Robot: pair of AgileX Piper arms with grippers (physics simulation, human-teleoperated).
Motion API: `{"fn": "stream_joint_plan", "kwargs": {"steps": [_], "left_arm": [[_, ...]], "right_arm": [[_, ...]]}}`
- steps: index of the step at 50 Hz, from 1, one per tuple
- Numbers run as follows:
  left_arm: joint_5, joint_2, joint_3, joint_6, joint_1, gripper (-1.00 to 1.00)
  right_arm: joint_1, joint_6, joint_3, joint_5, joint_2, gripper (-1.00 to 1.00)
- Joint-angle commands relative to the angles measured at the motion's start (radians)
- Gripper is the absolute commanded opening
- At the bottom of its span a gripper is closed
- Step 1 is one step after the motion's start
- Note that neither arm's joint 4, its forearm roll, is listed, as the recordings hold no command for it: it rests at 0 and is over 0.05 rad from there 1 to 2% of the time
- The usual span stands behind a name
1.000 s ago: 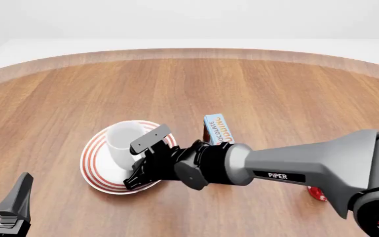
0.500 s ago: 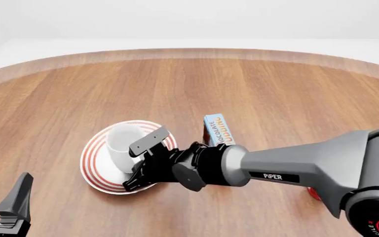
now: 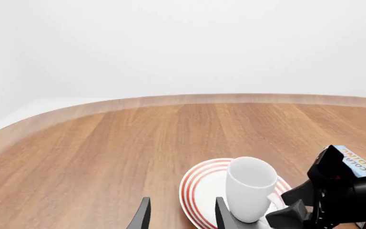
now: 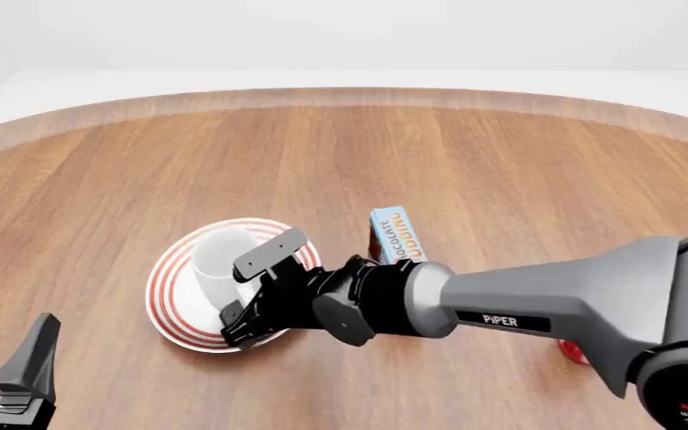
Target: Pick up the white mug and put it on the plate, and put the chocolate pudding to the right of the plate.
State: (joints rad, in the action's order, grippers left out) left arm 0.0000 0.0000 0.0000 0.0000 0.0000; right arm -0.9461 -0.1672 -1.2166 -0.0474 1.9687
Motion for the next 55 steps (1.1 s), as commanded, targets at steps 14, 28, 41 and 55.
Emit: {"fn": "stream_joint_plan", "kwargs": {"steps": [14,28,41,55], "left_arm": [[0.0,0.0,0.0,0.0,0.0,1.0],[0.0,0.0,0.0,0.0,0.0,1.0],[0.0,0.0,0.0,0.0,0.0,1.0],[0.0,0.0,0.0,0.0,0.0,1.0]], "right_arm": [[0.001,0.004,0.025,0.0,-0.046,1.0],[0.006,0.027,0.061,0.002,-0.108,1.0],[0.016,0.053,0.095,0.004,-0.155,1.0],[0.025,0.069,0.157,0.025,-0.219,1.0]]}}
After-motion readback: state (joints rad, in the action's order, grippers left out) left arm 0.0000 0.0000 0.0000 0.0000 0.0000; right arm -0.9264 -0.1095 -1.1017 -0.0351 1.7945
